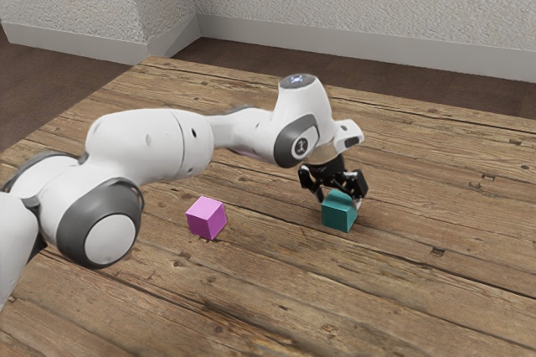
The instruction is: Pick up the blue block with one arm, and put the blue block on the pink block with one arm
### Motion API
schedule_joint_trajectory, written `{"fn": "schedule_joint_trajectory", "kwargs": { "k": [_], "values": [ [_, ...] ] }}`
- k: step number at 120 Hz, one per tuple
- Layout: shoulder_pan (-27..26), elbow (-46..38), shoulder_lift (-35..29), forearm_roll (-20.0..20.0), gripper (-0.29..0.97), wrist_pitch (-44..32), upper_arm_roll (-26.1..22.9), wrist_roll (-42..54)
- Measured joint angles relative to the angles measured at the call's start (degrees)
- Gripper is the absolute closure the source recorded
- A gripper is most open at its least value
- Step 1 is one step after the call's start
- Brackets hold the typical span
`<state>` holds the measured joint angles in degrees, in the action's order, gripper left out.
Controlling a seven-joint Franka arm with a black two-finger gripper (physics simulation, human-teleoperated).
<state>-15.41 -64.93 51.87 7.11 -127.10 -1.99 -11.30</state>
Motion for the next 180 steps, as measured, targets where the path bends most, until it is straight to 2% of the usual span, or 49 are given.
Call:
{"fn": "schedule_joint_trajectory", "kwargs": {
  "k": [63, 85, 93, 101, 128, 138, 151, 159, 180],
  "values": [
    [0.32, 0.79, 2.89, 0.03, 0.00, -3.72, -0.02, 0.29],
    [0.17, -0.81, 1.92, 2.43, 0.27, -4.44, 0.06, 0.09],
    [0.03, -1.77, 1.24, 2.62, 0.32, -4.59, 0.08, -0.31],
    [-0.26, -7.40, -3.75, 2.76, 0.36, -4.69, 0.77, -0.73],
    [1.36, -41.90, -35.23, 2.31, 0.35, -4.74, 4.11, -2.38],
    [2.82, -50.87, -43.44, 2.20, 0.34, -4.58, 4.16, -2.90],
    [4.98, -55.08, -47.34, 2.17, 0.34, -4.35, 4.03, -3.41],
    [6.18, -55.63, -48.01, 2.14, 0.34, -4.09, 3.85, -3.65],
    [13.46, -56.34, -48.25, 2.14, 0.33, -2.80, 0.42, -3.61]
  ]
}}
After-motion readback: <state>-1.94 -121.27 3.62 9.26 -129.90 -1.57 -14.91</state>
